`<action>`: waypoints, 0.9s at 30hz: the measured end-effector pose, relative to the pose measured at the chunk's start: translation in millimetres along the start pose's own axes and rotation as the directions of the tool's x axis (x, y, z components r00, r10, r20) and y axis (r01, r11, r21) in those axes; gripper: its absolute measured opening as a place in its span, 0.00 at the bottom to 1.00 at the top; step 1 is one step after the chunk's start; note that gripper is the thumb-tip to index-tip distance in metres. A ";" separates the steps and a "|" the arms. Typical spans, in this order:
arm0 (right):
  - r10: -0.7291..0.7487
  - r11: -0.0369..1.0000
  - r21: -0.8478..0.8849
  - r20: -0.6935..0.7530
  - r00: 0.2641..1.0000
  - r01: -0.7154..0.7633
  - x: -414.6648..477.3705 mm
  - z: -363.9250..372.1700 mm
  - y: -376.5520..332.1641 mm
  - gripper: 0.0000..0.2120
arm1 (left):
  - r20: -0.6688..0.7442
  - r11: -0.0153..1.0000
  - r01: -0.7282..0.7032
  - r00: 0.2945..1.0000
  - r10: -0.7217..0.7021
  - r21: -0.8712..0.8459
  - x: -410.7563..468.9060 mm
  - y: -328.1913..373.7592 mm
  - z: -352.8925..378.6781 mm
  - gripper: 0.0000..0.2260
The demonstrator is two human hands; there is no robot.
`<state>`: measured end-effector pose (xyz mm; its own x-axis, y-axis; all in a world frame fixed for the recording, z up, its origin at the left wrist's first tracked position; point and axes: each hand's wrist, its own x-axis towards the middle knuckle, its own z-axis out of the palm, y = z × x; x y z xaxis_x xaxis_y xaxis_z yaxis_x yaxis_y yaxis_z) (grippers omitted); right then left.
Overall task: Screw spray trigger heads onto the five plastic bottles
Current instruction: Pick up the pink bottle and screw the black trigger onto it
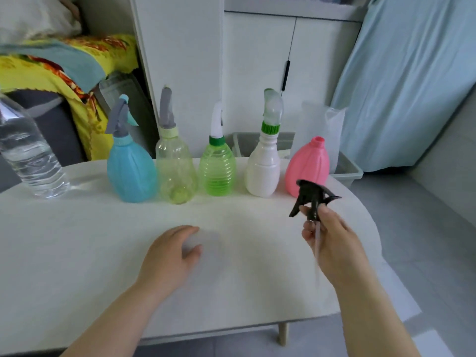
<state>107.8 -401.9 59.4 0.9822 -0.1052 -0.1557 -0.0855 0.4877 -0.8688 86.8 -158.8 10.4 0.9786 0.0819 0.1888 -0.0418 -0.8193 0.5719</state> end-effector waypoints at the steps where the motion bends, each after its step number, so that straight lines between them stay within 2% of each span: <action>1: 0.010 0.993 0.118 -0.021 1.000 -0.007 2.7 -9.6 -6.1 0.10 | 0.007 0.998 -0.030 1.000 0.030 -0.060 2.7 12.7 3.7 0.17; 7: -0.100 0.895 0.425 -0.100 0.990 0.134 17.7 -53.1 -38.4 0.12 | -0.020 0.909 -0.280 0.957 0.288 -0.308 38.3 121.0 36.4 0.18; 11: -0.163 0.863 0.459 -0.146 0.976 0.212 24.1 -74.6 -47.3 0.13 | -0.045 0.867 -0.351 0.932 0.359 -0.352 86.4 185.9 56.9 0.20; 13: -0.196 0.871 0.437 -0.110 0.974 0.224 27.3 -78.1 -46.6 0.13 | -0.114 0.855 -0.326 0.945 0.307 -0.404 110.9 207.3 64.2 0.22; 15: -0.204 0.884 0.413 -0.078 0.976 0.218 30.4 -79.0 -46.7 0.12 | -0.130 0.856 -0.237 0.971 0.199 -0.459 130.7 217.7 71.7 0.25; 19: -0.194 0.891 0.398 -0.096 0.976 0.216 35.2 -83.0 -45.4 0.12 | -0.021 0.867 -0.039 0.999 0.033 -0.497 158.1 218.0 87.2 0.31; 24: -0.168 0.895 0.397 -0.125 0.978 0.205 36.5 -85.4 -43.6 0.10 | 0.125 0.887 0.029 0.992 0.032 -0.460 167.9 204.5 96.8 0.32; 27: -0.187 0.902 0.370 -0.135 0.973 0.224 36.8 -87.8 -45.5 0.10 | 0.144 0.895 0.030 0.989 0.039 -0.446 165.1 198.2 100.7 0.34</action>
<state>133.1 -504.0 52.0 0.9492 -0.3103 -0.0527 0.2051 0.7368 -0.6443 260.4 -364.8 74.5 0.9950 -0.0333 0.0939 -0.0983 -0.4775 0.8731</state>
